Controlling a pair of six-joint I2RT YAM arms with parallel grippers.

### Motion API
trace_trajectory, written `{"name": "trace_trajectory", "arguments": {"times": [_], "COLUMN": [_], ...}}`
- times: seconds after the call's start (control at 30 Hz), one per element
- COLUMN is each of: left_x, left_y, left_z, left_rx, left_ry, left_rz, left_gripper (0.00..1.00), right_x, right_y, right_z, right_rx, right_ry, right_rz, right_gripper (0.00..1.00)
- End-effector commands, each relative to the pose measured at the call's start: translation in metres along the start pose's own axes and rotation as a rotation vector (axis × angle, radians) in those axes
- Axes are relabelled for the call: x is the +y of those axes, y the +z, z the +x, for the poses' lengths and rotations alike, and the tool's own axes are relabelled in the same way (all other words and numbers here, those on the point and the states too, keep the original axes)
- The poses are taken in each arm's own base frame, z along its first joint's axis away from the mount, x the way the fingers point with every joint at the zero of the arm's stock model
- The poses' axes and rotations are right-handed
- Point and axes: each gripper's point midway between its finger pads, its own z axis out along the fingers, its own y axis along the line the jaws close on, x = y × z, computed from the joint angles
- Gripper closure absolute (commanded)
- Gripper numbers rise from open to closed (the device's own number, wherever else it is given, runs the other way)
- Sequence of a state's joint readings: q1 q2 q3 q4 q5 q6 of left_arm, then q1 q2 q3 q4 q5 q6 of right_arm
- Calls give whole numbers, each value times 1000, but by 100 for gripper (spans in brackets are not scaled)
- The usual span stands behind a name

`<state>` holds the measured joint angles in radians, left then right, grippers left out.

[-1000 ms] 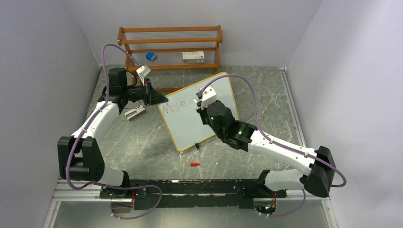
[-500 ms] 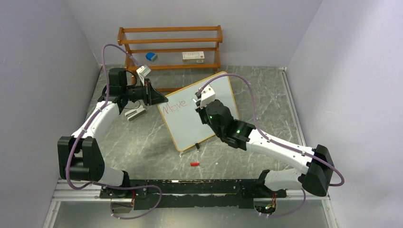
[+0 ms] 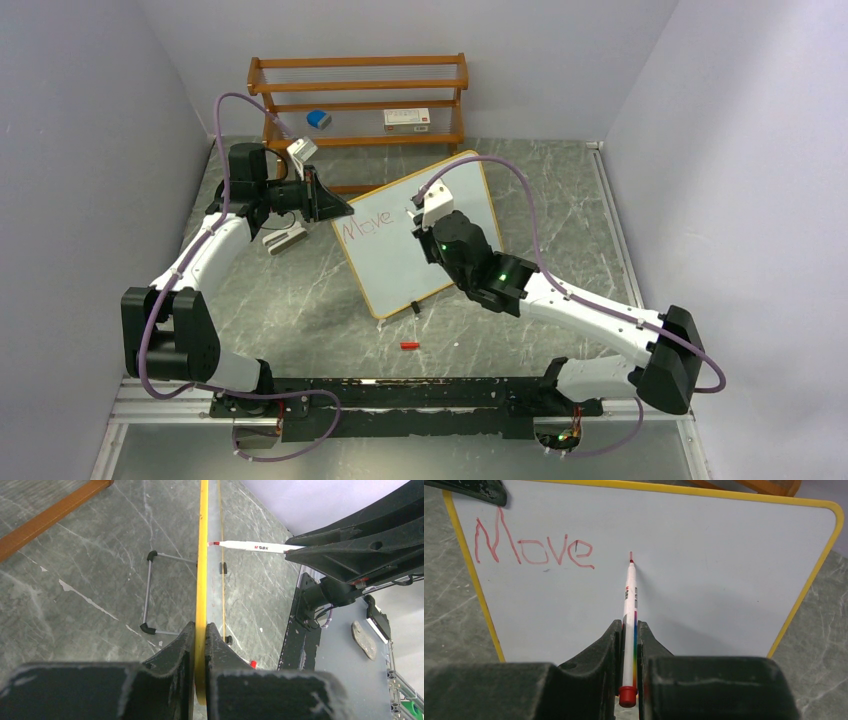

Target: Write a sentence on the whiteboard

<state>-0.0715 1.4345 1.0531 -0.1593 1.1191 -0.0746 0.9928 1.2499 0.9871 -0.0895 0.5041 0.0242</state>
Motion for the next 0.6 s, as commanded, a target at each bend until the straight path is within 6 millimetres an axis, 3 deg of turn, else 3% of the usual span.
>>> {"name": "trace_trajectory", "arguments": {"times": [0.0, 0.4, 0.57], "left_x": [9, 9, 8], "left_y": [-2, -2, -2], "left_z": [-1, 1, 1], "left_rx": [2, 4, 5], "left_ry": [40, 37, 38], "left_rz": [-32, -28, -25], "left_gripper": [95, 95, 95], "right_x": [-6, -9, -11], "right_y": [-4, -5, -3], "right_z": [12, 13, 4], "right_rx": [41, 39, 8], "right_ry": [-2, -4, -4], "right_rz": [10, 22, 39], "right_gripper": [100, 100, 100]}}
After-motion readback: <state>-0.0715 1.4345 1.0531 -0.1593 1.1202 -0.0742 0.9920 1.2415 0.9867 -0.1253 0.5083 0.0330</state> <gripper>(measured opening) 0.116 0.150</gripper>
